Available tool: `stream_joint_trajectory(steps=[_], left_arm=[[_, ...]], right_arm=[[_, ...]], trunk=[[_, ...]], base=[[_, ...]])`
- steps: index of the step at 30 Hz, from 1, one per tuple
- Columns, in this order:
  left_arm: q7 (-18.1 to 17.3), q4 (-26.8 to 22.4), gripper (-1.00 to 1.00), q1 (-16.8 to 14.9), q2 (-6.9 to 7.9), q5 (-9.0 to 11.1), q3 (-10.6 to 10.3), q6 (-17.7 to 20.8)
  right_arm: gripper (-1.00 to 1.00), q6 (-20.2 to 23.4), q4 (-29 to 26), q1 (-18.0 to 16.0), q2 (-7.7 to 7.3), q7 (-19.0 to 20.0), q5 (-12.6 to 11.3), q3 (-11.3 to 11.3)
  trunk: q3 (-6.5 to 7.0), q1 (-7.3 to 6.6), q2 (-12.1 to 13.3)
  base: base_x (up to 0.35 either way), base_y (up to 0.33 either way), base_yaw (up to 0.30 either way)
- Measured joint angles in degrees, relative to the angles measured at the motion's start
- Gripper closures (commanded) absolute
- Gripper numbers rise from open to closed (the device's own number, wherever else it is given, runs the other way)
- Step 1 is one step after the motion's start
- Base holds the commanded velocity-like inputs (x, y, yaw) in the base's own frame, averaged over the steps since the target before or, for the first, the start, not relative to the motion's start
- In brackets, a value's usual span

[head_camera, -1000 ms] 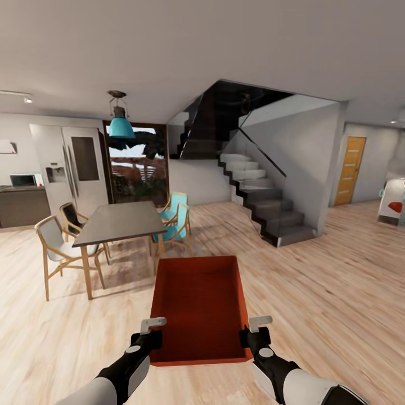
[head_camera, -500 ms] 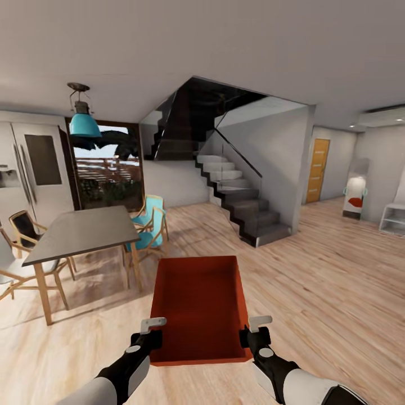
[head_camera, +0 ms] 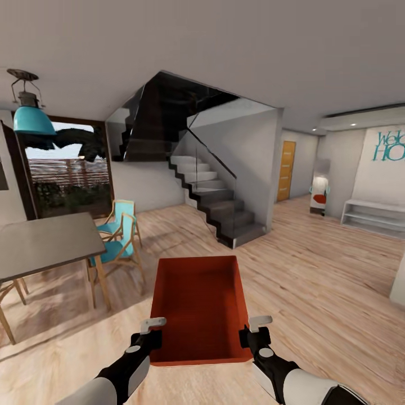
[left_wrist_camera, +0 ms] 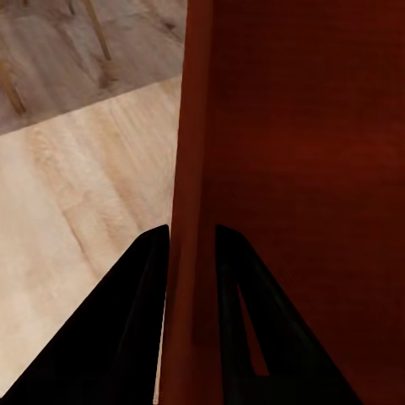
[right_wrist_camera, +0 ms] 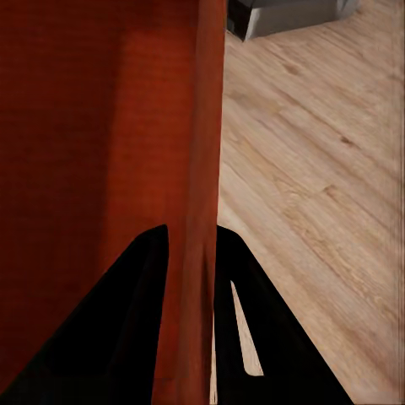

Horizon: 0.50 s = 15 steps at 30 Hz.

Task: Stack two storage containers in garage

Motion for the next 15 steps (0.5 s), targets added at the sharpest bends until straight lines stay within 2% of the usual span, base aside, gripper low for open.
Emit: stream_joint_trajectory(steps=[15], left_arm=[[0.0, 0.0, 1.00, 0.0, 0.00, 0.0, 0.0, 0.0]], right_arm=[[1.00, 0.0, 0.0, 0.0, 0.00, 0.0, 0.0, 0.0]], trunk=[[0.04, 0.00, 0.0]], base=[[0.315, 0.000, -0.287]])
